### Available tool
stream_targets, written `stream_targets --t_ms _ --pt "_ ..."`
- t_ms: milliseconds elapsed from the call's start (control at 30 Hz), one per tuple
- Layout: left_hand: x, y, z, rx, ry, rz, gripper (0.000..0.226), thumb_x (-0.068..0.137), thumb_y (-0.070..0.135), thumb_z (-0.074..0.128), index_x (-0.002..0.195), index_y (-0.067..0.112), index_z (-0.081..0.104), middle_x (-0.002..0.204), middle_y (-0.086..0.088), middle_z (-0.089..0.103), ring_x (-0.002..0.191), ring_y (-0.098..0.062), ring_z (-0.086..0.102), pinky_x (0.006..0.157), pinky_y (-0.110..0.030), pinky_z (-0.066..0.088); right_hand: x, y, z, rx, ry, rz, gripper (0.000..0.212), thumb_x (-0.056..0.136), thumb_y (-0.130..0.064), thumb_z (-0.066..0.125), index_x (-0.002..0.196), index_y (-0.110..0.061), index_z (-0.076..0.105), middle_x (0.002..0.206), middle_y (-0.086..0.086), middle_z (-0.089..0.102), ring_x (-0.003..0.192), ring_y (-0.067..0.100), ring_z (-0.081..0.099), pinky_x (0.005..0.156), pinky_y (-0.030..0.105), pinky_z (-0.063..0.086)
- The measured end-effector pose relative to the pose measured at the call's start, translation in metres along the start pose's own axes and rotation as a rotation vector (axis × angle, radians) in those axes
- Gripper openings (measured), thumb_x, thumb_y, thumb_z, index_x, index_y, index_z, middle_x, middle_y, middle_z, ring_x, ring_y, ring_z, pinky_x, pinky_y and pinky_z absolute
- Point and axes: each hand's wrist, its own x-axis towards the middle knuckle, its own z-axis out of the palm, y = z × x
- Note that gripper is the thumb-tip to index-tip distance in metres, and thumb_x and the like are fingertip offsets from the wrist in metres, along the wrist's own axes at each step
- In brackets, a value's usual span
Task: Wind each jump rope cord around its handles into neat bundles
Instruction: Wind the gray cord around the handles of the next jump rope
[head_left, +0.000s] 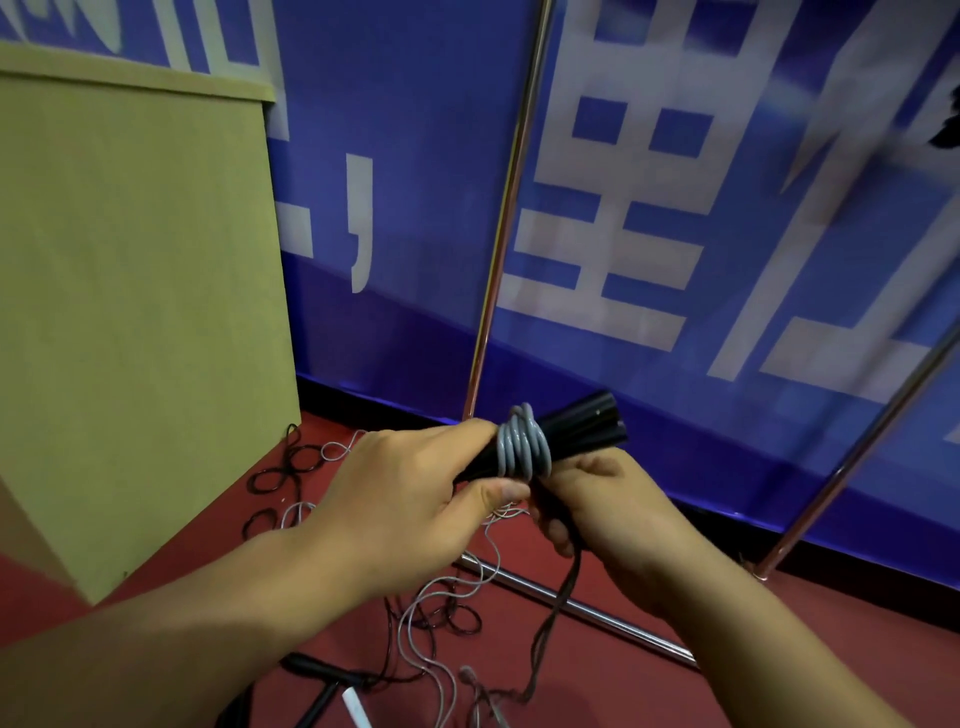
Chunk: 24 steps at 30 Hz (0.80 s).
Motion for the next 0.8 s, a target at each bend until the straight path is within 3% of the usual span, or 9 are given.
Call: stream_targets --t_ms 67,167,267,367,500,600,733,800 --pt "0.000 -0.002 0.001 0.031 0.023 -0.047 0.034 0.087 0.057 0.052 0.092 0.026 0.065 0.054 0.015 0.043 0.048 0.001 0.039 0.046 -0.021 0.032 -0.002 0.000 0.001 -0.006 0.019 0.003 0.033 0.101 -0.016 0.048 0.071 -0.009 0.060 0.057 0.006 0.054 0.045 0.014 0.043 0.044 0.026 0.034" --pt "0.000 -0.006 0.003 0.094 0.012 -0.105 0.041 0.086 0.064 0.045 0.092 0.027 0.063 0.054 0.010 0.045 0.052 -0.009 0.046 0.046 -0.023 0.032 -0.005 0.000 0.002 0.000 0.038 0.004 0.034 0.101 -0.031 0.049 0.076 -0.010 0.060 0.059 0.003 0.055 0.048 0.015 0.045 0.046 0.026 0.037" --pt "0.001 -0.009 0.004 0.126 -0.001 -0.162 0.048 0.086 0.068 0.039 0.093 0.027 0.063 0.054 0.006 0.046 0.055 -0.014 0.050 0.046 -0.025 0.032 -0.009 0.002 0.002 0.000 0.079 0.026 0.036 0.099 -0.035 0.052 0.074 -0.011 0.060 0.060 0.001 0.056 0.052 0.016 0.050 0.052 0.029 0.045" --pt "0.005 -0.010 0.003 0.114 0.016 -0.258 0.040 0.088 0.063 0.044 0.089 0.026 0.059 0.049 0.005 0.046 0.050 -0.013 0.048 0.047 -0.031 0.031 -0.012 0.005 0.001 -0.054 0.100 0.022 0.036 0.099 -0.038 0.052 0.078 -0.013 0.067 0.061 0.000 0.055 0.057 0.014 0.055 0.062 0.031 0.050" --pt "0.009 -0.017 0.001 0.108 -0.054 -0.399 0.029 0.090 0.055 0.055 0.085 0.027 0.057 0.053 0.003 0.050 0.053 -0.010 0.051 0.049 -0.031 0.032 -0.014 0.006 0.000 -0.160 0.138 -0.008 0.030 0.096 -0.041 0.056 0.080 -0.020 0.070 0.058 -0.005 0.047 0.056 0.011 0.045 0.061 0.033 0.043" --pt "0.010 -0.021 0.003 0.092 -0.106 -0.431 0.027 0.091 0.055 0.054 0.093 0.029 0.062 0.061 0.003 0.056 0.059 -0.010 0.054 0.053 -0.032 0.042 -0.015 0.004 0.000 -0.226 0.176 -0.040 0.025 0.093 -0.038 0.063 0.079 -0.018 0.069 0.056 -0.010 0.044 0.052 0.007 0.038 0.058 0.028 0.037" --pt "0.011 -0.026 0.005 0.069 -0.128 -0.463 0.025 0.091 0.053 0.055 0.096 0.030 0.064 0.059 0.006 0.053 0.056 -0.008 0.050 0.054 -0.030 0.041 -0.018 0.002 0.002 -0.319 0.151 -0.082 0.021 0.092 -0.036 0.064 0.082 -0.018 0.069 0.051 -0.011 0.044 0.047 0.004 0.037 0.050 0.019 0.034" --pt "0.010 -0.029 0.007 0.069 -0.148 -0.470 0.024 0.091 0.053 0.055 0.100 0.032 0.065 0.060 0.005 0.054 0.057 -0.010 0.050 0.056 -0.032 0.044 -0.018 0.002 0.003 -0.286 0.127 -0.051 0.023 0.092 -0.036 0.064 0.083 -0.016 0.070 0.052 -0.010 0.045 0.048 0.006 0.039 0.050 0.021 0.035"
